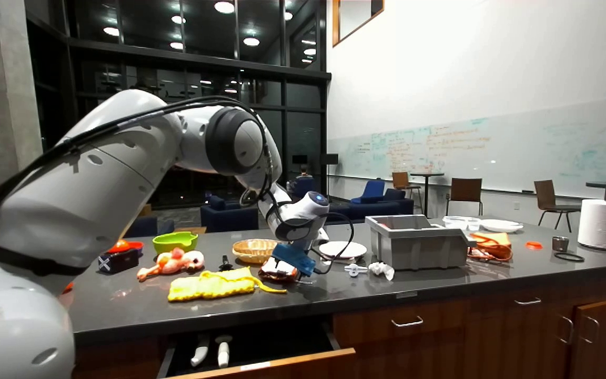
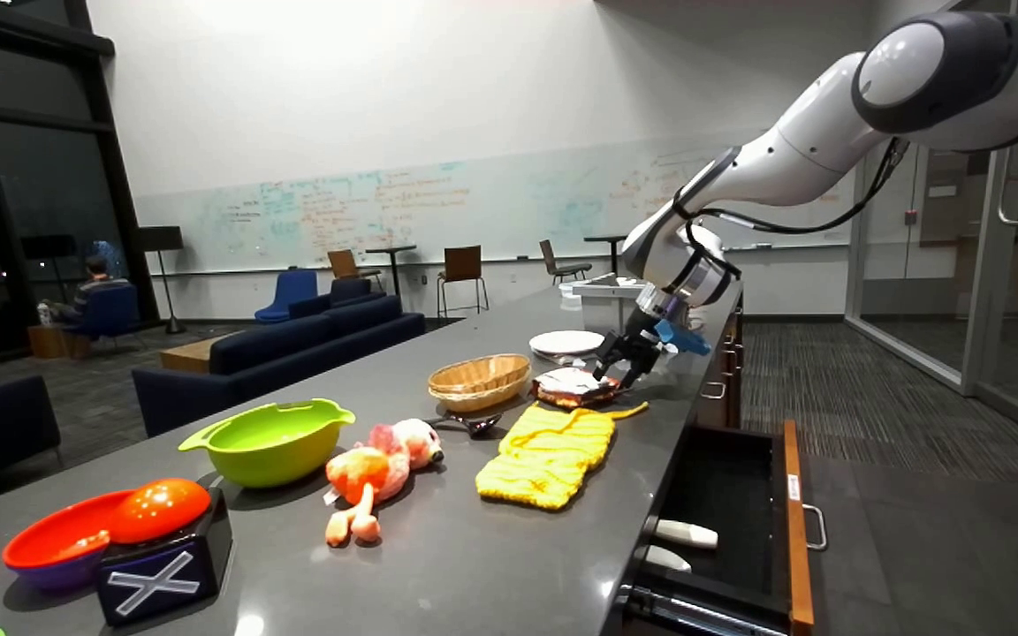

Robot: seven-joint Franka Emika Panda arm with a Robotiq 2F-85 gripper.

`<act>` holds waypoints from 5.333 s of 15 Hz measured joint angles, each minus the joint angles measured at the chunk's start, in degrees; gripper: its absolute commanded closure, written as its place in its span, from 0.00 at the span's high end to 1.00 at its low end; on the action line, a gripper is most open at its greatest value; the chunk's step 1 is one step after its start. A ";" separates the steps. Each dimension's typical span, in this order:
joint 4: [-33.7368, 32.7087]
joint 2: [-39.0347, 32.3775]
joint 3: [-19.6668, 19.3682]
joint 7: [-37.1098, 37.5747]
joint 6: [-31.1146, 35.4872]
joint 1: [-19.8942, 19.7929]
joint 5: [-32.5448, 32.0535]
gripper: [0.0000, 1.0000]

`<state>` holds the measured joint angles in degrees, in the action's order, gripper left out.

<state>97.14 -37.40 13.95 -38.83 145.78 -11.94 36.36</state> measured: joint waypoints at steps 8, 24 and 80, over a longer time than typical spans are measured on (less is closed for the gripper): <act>1.94 1.37 0.05 -0.06 0.00 -0.90 3.75 1.00; 2.58 1.88 0.12 -0.09 -3.10 -0.56 6.00 0.57; 9.38 16.40 -10.93 -43.15 -5.16 4.68 51.39 0.00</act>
<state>106.52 -21.00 3.01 -81.97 140.62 -7.26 87.75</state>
